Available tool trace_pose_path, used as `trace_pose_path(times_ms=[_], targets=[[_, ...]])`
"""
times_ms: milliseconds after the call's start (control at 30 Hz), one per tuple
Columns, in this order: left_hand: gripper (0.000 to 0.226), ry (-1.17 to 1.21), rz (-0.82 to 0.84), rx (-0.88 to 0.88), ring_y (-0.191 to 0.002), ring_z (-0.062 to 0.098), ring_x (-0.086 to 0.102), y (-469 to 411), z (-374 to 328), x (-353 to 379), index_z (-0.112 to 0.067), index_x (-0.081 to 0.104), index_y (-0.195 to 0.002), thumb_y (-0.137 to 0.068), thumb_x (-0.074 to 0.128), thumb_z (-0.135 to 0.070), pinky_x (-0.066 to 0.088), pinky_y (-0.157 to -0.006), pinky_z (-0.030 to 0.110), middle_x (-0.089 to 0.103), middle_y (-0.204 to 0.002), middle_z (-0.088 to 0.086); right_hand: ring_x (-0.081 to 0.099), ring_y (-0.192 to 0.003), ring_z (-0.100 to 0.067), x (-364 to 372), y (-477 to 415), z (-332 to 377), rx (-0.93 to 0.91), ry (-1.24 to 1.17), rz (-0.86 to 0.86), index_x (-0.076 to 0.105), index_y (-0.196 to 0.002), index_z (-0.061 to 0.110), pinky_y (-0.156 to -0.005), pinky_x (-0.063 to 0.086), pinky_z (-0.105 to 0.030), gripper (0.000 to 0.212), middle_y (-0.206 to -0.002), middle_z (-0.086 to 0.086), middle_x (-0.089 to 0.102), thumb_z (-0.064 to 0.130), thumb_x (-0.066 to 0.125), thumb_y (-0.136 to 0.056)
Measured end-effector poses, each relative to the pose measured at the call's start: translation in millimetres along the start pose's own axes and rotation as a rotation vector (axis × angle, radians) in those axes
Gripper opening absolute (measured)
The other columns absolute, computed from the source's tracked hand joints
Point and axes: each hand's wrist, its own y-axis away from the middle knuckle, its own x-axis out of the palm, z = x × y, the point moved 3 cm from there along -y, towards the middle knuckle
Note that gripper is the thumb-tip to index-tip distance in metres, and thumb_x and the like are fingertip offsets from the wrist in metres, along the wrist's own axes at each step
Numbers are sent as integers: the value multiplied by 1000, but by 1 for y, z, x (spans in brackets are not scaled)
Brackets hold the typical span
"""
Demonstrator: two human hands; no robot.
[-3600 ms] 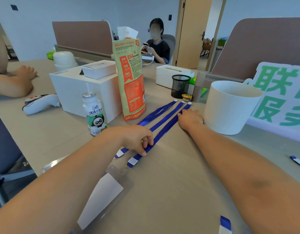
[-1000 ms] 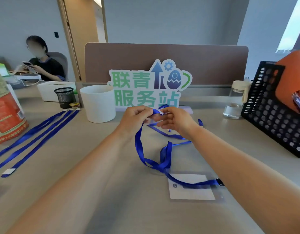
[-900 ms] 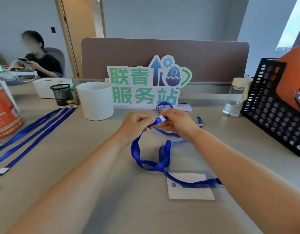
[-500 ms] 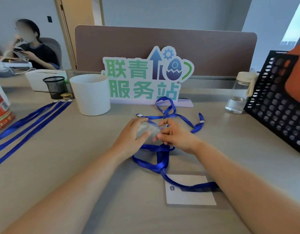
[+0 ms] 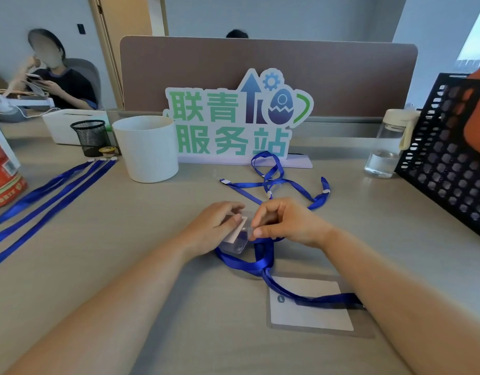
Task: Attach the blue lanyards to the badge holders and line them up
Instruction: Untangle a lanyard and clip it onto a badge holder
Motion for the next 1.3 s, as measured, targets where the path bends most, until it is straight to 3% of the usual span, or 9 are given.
trace_pose_path(times_ms=[100,233,400,667,733,800,933,1100,1300], targets=[[35,-172,-143,-26,-101,21,48,-1,3,-7,-15,59,-101,-88,40,-42,36,-85,27,55,-101,1,67,-77,-13,-4,0,0,-18,-4,-89,67,-81,16,-73,53,-23,15,-78,2,74,1,67,-80],[29,-254,-363,-28,-83,19,43,3,-3,-18,-14,49,-79,-87,54,-41,31,-74,26,49,-84,-2,58,-58,-4,-5,-3,0,18,-9,-145,62,-86,21,-64,49,-20,19,-65,9,71,2,65,-82],[60,-372,-448,5,-75,19,38,5,-5,-28,-18,41,-70,-60,44,-77,23,-70,25,44,-74,-4,60,-57,-3,-6,-4,-1,36,-108,-160,60,-88,14,-61,49,-17,20,-62,8,70,-4,65,-80],[60,-471,-534,158,-75,15,40,11,-14,-35,-18,49,-74,-62,43,-76,29,-87,31,47,-78,-6,64,-61,-7,-3,-3,1,26,-175,-169,59,-86,12,-60,51,-17,23,-64,2,69,-7,66,-77],[58,-441,-539,201,-82,17,44,12,-14,-32,-14,56,-85,-67,48,-68,30,-93,34,53,-86,-2,62,-57,-7,-2,-3,2,23,-194,-178,58,-85,11,-56,49,-17,23,-62,1,68,-8,66,-77],[46,-409,-534,275,-86,17,45,13,-17,-31,-12,58,-90,-72,54,-54,34,-83,26,56,-91,2,60,-52,-7,0,-4,2,31,-216,-193,56,-85,10,-53,47,-17,23,-60,1,68,-10,64,-78],[15,-407,-522,490,-76,13,46,18,-30,-29,-12,63,-79,-79,55,-25,35,-69,18,60,-80,2,64,-54,-9,-1,-7,-1,90,-298,-258,55,-86,8,-53,50,-18,22,-61,-1,70,-11,62,-79],[24,-378,-403,424,-62,6,55,20,-31,-22,-19,71,-74,-77,58,-39,46,-52,21,63,-73,-6,67,-60,-12,-1,-7,-4,170,-380,-284,56,-90,8,-53,51,-18,18,-67,-4,71,-4,65,-80],[31,-340,-327,238,-70,9,57,18,-32,-21,-23,75,-75,-75,53,-45,51,-58,31,66,-69,-7,70,-70,-15,2,-10,-10,190,-444,-304,55,-87,10,-63,55,-22,19,-71,-7,72,-5,65,-80]])
